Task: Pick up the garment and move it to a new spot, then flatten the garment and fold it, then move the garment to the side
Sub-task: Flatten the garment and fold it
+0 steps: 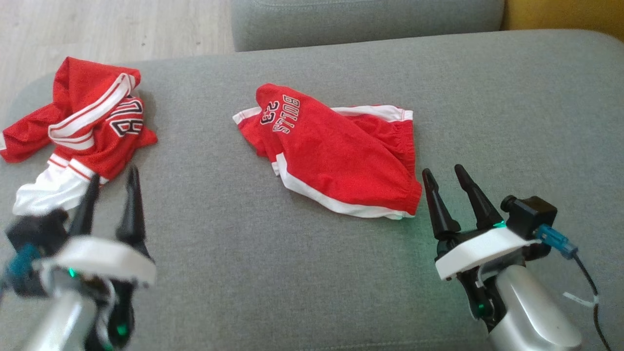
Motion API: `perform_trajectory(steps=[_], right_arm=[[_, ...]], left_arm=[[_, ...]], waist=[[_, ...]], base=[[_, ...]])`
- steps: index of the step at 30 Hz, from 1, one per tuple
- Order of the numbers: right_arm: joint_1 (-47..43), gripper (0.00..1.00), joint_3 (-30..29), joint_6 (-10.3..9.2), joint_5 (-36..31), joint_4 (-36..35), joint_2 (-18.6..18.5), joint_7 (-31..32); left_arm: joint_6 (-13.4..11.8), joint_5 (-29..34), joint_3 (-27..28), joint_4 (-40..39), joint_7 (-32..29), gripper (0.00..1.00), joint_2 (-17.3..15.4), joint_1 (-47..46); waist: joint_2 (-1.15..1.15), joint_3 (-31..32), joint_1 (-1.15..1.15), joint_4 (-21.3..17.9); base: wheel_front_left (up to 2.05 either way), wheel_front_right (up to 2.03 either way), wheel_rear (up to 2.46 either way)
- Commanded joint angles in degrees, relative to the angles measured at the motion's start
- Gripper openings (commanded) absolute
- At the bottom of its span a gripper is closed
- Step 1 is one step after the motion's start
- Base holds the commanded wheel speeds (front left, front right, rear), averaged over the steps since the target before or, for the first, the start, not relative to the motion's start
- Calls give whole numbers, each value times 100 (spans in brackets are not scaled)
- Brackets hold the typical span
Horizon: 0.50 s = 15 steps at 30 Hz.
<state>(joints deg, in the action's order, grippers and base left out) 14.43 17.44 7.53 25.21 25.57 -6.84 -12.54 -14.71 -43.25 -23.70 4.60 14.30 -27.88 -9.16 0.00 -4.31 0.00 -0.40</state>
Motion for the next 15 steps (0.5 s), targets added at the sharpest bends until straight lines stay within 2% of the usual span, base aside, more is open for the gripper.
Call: perform_trajectory(steps=[1, 6, 9, 15], right_arm=[[104, 100, 61, -4, -13, -244, -59, 11], [65, 100, 5, -4, -66, -339, -118, 150], [43, 100, -33, -4, -52, -316, -158, 358], [87, 100, 355, -4, 333, -167, -437, 1812]], left_arm=[[-14, 232, 433, -280, 69, 100, -52, -160], [156, 719, 801, -455, 69, 100, 438, 292], [278, 821, 862, -414, 69, 100, 578, 366], [598, 1049, 975, -210, 69, 100, 904, 376]], waist=[[0, 27, 0, 9], [0, 44, 0, 39], [0, 25, 0, 69], [0, -51, 0, 182]], base=[[0, 0, 0], [0, 0, 0], [0, 0, 0], [0, 0, 0]])
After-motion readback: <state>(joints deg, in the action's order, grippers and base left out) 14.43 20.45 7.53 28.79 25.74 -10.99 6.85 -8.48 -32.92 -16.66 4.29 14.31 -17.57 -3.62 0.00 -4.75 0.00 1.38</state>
